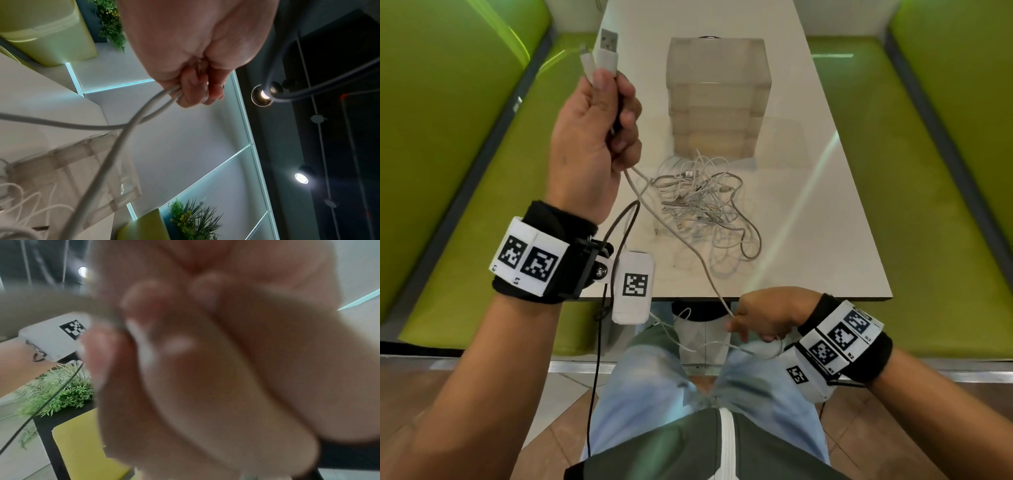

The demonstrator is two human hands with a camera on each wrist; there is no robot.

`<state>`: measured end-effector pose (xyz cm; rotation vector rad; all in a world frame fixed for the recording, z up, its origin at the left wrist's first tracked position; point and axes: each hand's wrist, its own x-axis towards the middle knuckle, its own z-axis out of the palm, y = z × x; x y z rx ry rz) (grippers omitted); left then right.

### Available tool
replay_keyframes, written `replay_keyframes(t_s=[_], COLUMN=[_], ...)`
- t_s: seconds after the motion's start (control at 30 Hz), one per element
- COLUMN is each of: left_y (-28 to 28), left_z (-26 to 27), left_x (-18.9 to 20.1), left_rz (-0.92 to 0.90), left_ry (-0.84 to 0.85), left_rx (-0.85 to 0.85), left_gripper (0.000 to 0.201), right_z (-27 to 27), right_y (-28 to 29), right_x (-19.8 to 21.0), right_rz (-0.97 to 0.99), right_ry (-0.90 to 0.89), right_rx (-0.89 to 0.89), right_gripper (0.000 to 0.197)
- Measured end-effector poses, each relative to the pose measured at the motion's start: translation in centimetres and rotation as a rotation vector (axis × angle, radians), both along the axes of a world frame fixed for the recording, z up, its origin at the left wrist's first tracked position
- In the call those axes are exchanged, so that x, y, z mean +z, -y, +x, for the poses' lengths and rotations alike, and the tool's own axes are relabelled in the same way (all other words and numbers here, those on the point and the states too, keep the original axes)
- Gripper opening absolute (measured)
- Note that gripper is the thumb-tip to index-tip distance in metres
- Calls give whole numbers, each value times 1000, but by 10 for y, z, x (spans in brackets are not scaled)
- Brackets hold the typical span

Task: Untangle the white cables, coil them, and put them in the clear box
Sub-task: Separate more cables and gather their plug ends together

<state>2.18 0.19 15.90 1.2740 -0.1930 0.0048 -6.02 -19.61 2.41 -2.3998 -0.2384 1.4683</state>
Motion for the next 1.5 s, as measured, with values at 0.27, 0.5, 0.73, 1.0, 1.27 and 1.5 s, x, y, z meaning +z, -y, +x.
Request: replay_keyframes(t_s=[0.27,0.5,0.73,1.0,1.27,1.5], left_y=[8,14,16,-7,-28,-36], left_z=[-1,-4,-10,-23,-20,-15], left_x=[-1,-14,-36,-92,-128,-135], left_rz=[-1,32,30,54,131,187], left_ry=[10,-24,-74,-187,-297,-315], left_rx=[-32,-45,-81,-19,76,119], left_gripper=[30,31,30,22,19,27], right_z=[8,7,20,45,102,112], right_y=[9,8,14,-31,-100,-104], right_x=[1,-6,20,23,-14,-9], right_rz=[79,57,370,662,144,125], right_ry=[104,84,375,509,698,764], right_rx=[-104,-22,-238,-416,-165,-154], right_gripper=[40,42,22,23,34,16])
